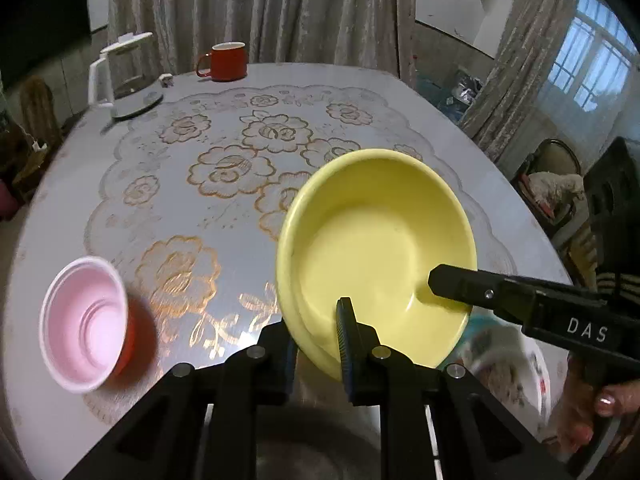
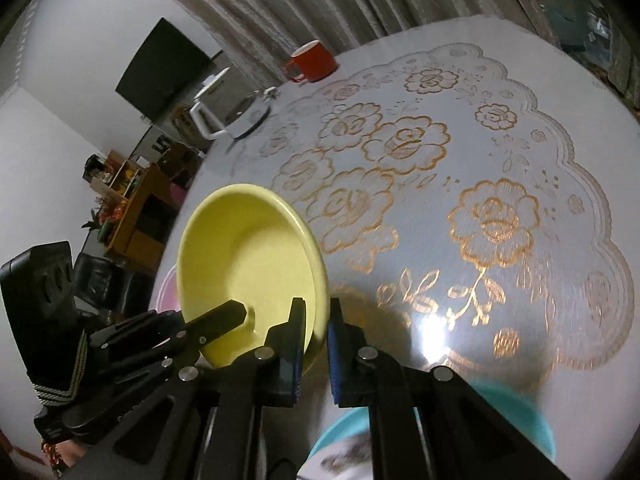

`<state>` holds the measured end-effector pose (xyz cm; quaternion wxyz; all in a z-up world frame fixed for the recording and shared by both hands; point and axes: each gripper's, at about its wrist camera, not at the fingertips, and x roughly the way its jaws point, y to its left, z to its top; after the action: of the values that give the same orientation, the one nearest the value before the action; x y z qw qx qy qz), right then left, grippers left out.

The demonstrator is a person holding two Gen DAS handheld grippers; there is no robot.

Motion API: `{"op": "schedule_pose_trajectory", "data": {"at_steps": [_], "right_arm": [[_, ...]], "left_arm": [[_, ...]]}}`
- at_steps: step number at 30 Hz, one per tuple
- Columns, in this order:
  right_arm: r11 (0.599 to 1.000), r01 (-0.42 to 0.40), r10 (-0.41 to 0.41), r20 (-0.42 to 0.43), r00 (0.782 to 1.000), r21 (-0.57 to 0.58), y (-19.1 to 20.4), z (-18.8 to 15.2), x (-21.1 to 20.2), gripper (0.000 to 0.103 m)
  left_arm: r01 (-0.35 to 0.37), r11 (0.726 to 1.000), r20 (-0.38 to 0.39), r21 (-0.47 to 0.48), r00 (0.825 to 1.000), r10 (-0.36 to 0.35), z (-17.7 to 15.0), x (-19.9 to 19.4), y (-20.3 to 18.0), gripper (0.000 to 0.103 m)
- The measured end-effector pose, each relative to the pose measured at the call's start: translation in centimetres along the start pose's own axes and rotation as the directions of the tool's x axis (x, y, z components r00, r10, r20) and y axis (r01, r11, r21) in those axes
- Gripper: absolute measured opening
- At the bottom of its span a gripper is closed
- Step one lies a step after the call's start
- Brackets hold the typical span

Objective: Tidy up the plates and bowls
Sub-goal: 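Lift the yellow bowl with both grippers and carry it over the steel bowl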

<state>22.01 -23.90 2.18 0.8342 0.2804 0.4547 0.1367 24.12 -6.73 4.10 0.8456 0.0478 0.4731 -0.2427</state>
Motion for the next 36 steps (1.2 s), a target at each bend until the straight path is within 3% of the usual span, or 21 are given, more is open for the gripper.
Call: {"op": "schedule_pose_trajectory", "data": {"at_steps": [16,36], "right_arm": [[0.994,-0.096,0.095,-0.024,0.995,-0.053,5.0,-8.0,-2.7,0.011],[0.994,-0.070,0.058,-0.138,0.989,-0.079,6.6,-12.9,0.7,0.012]], "left_arm": [[-0.012,0.999,0.049,-0.030,0.999,0.014,-7.9,-6.5,1.6,0.017],[-0.026,0.997,-0.034,-0.073,0.999,0.024,-14.2,-5.2,4.1,0.018]]}}
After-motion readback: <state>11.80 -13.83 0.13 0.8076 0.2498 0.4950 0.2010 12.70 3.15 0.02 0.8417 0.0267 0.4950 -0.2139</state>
